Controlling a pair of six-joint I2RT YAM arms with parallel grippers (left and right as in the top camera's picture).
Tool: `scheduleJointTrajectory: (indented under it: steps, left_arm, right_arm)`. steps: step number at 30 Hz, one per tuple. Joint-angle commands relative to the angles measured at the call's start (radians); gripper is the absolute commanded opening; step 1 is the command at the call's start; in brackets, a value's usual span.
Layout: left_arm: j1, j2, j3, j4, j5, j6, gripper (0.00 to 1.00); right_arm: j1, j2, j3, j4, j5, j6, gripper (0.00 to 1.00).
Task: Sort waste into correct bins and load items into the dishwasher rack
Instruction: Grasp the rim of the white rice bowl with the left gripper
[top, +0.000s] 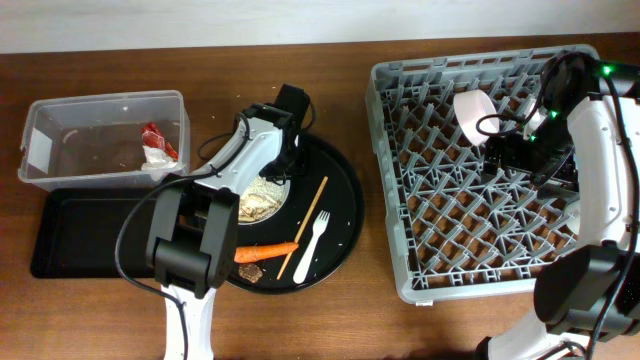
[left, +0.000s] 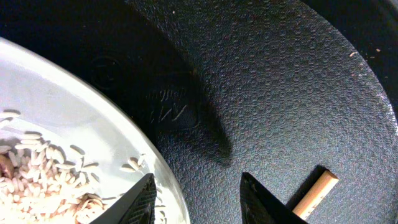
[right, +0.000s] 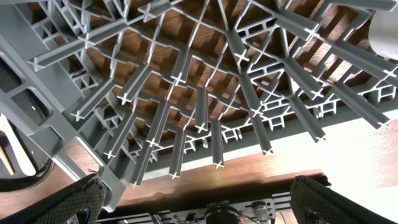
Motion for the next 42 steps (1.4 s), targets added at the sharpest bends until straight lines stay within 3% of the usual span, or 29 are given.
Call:
scheduleJointTrajectory:
  steps: [1,7,13,18,27,42]
  left_arm:
    - [-0.010,0.010,-0.018,0.010,-0.017,-0.010,0.43]
    - [-0.010,0.010,-0.087,0.039,-0.034,-0.010,0.41]
    - [-0.009,0.010,-0.087,-0.001,-0.071,-0.010,0.15]
    - [-0.010,0.010,-0.087,-0.044,-0.119,-0.010,0.01]
    - [-0.011,0.010,-0.087,-0.111,-0.165,-0.010,0.01]
    - [-0.016,-0.012,0.092,-0.404,-0.209,-0.025,0.00]
  right_arm:
    - [0.002,0.002,-0.003,0.002,-0.016,0.006,0.99]
    - [0.002,0.002,-0.003,0.001,-0.017,0.006,0.99]
    - [0.002,0.002,-0.003,0.002,-0.017,0.006,0.99]
    - [0.002,0.002,-0.003,-0.005,-0.016,0.006,0.99]
    - [0.002,0.002,-0.006,-0.027,-0.013,0.006,0.99]
    - [0.002,0.002,-0.006,-0.027,-0.013,0.006,0.99]
